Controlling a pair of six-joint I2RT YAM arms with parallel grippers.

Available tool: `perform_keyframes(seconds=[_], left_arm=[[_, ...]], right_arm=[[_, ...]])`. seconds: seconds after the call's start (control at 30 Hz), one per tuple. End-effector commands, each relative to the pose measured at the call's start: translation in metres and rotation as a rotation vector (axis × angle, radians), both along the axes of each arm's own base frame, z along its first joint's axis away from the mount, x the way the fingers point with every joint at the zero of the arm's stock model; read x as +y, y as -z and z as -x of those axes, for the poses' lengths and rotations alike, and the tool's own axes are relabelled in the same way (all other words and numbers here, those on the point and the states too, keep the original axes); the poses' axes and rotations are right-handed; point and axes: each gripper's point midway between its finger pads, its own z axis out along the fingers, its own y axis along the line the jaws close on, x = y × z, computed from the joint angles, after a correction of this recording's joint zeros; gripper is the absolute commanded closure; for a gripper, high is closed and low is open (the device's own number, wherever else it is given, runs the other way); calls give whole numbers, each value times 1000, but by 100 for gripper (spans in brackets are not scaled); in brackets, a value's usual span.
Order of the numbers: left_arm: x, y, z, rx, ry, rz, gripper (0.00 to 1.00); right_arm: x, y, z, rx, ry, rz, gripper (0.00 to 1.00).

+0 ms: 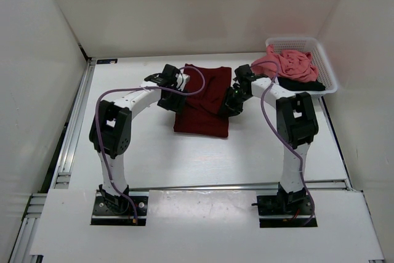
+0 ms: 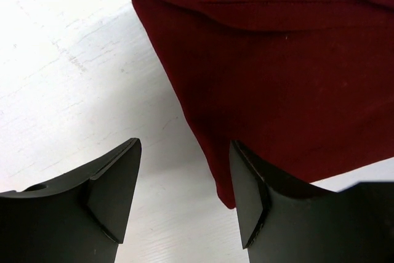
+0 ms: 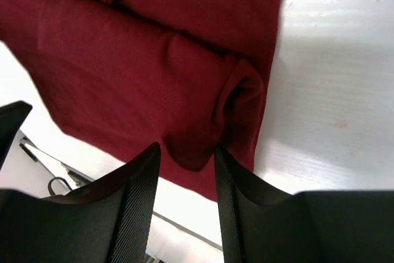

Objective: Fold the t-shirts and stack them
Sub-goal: Fold the folded rectangular tshirt in 1/3 of the way

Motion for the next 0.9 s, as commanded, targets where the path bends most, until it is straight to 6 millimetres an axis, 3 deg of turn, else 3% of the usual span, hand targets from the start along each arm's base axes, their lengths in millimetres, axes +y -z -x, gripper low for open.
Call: perform_keyframes(seconds=[0.0, 0.07, 0.3, 0.4, 0.6, 0.7, 0.8, 0.83, 0.87], left_arm=[[-2, -2, 4, -5, 8, 5, 30], [-2, -2, 4, -5, 8, 5, 30], [2, 4, 8, 10, 4, -11, 30], [3, 3, 10, 10, 4, -11, 30], [9, 10, 18, 27, 0, -29, 30], [11, 10, 20, 26, -4, -38, 30], [13, 13, 23, 34, -4, -42, 30], [14, 15, 25, 42, -4, -46, 30], [14, 15, 25, 43, -4, -46, 30]], right_arm=[[3, 3, -13, -10, 17, 4, 55], [4, 4, -16, -4, 26, 2, 57], [9, -11, -41, -43, 68, -26, 98], [0, -17, -54, -54, 122, -28, 100], [-3, -24, -96, -44, 225, -113, 100], [-13, -8, -112, 2, 295, -124, 98], [-12, -6, -119, 18, 321, -152, 88], [-17, 0, -123, 30, 345, -154, 81], [-14, -6, -128, 14, 347, -174, 67]])
